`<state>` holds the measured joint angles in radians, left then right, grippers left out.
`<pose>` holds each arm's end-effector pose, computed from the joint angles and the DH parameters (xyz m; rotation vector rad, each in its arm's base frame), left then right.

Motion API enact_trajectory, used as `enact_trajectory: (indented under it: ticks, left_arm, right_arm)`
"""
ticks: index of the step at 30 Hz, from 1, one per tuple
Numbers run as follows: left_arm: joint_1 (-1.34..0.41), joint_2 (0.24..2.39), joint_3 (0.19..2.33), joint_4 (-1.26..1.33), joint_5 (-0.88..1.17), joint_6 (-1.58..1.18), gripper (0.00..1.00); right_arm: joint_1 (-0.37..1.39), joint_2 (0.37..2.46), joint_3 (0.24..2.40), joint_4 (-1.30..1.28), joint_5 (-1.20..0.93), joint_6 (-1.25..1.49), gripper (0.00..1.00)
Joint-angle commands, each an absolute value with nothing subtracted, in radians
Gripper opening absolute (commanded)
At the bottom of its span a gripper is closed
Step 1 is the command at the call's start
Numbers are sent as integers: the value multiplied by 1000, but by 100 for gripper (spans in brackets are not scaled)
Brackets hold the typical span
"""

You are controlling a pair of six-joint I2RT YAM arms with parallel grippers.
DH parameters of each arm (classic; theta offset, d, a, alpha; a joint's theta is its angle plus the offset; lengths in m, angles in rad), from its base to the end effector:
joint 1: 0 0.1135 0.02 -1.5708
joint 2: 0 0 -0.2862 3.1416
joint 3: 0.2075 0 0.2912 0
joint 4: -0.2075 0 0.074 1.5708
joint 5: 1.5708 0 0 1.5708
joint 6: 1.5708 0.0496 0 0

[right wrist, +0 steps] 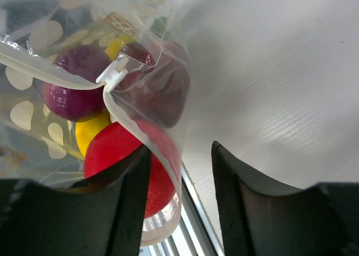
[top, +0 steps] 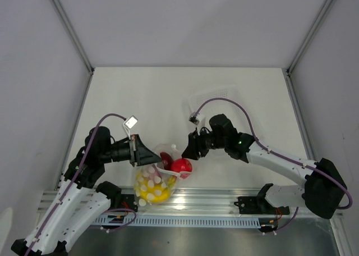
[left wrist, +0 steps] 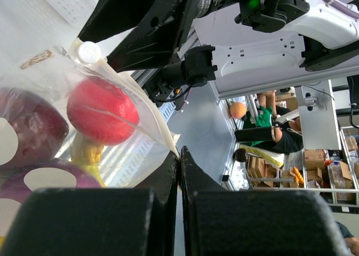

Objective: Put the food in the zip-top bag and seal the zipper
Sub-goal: Adjust the zipper food storage bag at the center of the board.

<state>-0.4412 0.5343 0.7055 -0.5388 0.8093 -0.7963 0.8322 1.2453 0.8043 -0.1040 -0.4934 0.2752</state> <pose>0.1160 -0.0945 0.3280 0.2345 2.1542 -1.5531 0.1930 0.2468 0.2563 -0.9257 2.0764 1.1487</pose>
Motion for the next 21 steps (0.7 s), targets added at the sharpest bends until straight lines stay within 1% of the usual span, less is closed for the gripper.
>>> enact_trajectory:
  ticks: [1,3,4,5,8,9,10,11,14,15,21]
  left_arm:
    - [-440,520,749,-491,854,-819,1]
    - [-440,519,749,-491,857,-821,1]
    - [-442,515,750,-492,857,-821,1]
    - [-440,514,749,-492,859,-821,1]
    - [-440,509,749,-500,859,-816,0]
    - [-440,506,753,-503,858,-815,1]
    - [-440,505,744,-505,857,-812,1]
    - [-440,502,744,-508,853,-808,0]
    - [-440,500,744,-540,818,-778,1]
    - [-440,499,745,-561,801,-767,0]
    - [-442,489,700,-626,683,-696,0]
  right_arm:
    - [831,1239,795,-49,-523,255,47]
    - [819,1259,792,-45,-525,253,39]
    - [816,1265,790,-35,-537,255,27]
    - [813,1272,790,-31,-540,255,23]
    - [815,1293,787,-12,-564,265,15]
    - [816,1298,784,7,-568,274,6]
    - [818,1298,782,27,-568,281,1]
    - [819,1296,782,26,-563,288,0]
    - [834,1270,793,5,-508,317,0]
    - [842,1238,796,-44,-486,339,0]
    - [919,1157,871,-181,-278,448,0]
